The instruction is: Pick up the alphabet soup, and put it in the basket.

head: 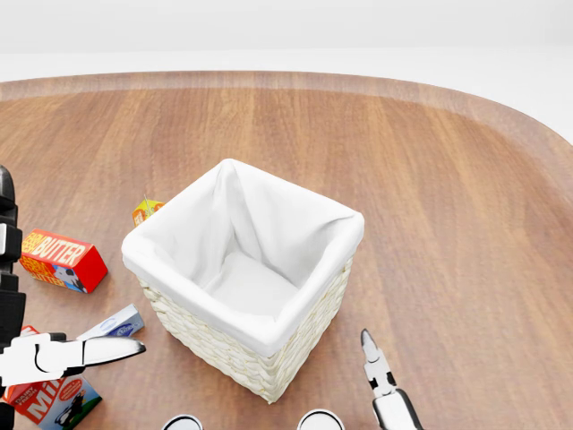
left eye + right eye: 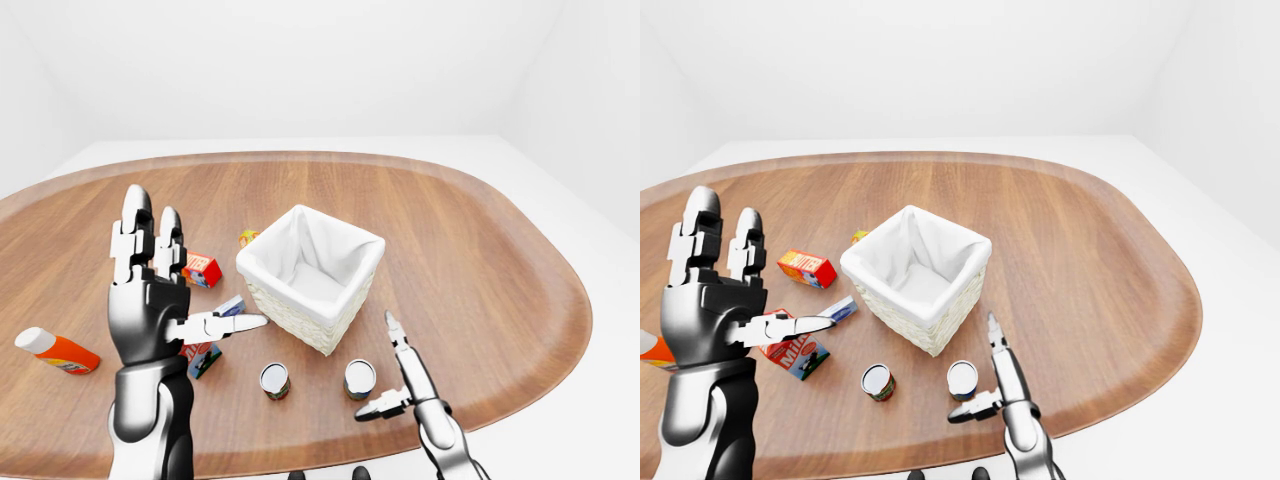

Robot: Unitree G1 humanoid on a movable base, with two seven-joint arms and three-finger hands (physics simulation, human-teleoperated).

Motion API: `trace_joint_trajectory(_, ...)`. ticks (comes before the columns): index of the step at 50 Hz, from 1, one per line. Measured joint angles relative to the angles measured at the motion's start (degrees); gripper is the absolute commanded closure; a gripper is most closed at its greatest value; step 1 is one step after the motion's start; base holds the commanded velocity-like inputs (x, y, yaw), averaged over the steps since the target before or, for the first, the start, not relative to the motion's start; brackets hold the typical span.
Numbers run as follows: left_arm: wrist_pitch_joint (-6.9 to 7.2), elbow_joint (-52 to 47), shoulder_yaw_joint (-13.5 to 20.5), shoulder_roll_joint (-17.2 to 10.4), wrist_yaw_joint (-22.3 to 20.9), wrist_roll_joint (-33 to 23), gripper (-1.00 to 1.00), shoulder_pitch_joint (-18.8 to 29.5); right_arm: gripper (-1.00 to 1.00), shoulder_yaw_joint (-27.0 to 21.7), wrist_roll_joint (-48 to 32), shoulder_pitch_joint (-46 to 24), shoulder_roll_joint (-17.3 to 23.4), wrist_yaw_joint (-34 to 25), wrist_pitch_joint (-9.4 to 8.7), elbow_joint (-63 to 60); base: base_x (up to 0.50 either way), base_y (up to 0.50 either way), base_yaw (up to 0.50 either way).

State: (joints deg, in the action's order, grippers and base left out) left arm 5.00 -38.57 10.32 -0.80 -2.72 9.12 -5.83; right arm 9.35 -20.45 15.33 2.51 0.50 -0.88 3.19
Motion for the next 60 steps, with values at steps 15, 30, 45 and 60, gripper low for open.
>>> trace_joint_trajectory(15, 0.0, 0.5, -0.1, -0.1, 0.0, 0.0, -1.0, 0.1, -1.0, -0.3, -3.2, -3.6, -0.9, 1.6, -0.91, 6.2, 0.0, 0.0, 0.0)
trace_joint_trajectory(30, 0.0, 0.8, -0.2, -0.1, 0.0, -0.2, -1.0, 0.2, -1.0, 0.2, -6.9, -5.7, -1.4, 3.3, -2.26, 10.0, 0.0, 0.0, 0.0)
trace_joint_trajectory(45, 0.0, 1.1, -0.4, -0.1, -0.1, -0.4, -1.0, 0.1, -1.0, 1.5, -9.5, -7.0, -2.1, 4.6, -1.96, 12.9, 0.0, 0.0, 0.0)
trace_joint_trajectory(60, 0.0, 1.7, -0.5, -0.1, -0.2, -0.6, -1.0, 0.1, -1.0, 2.7, -10.6, -7.8, -2.7, 5.2, -1.38, 15.0, 0.0, 0.0, 0.0)
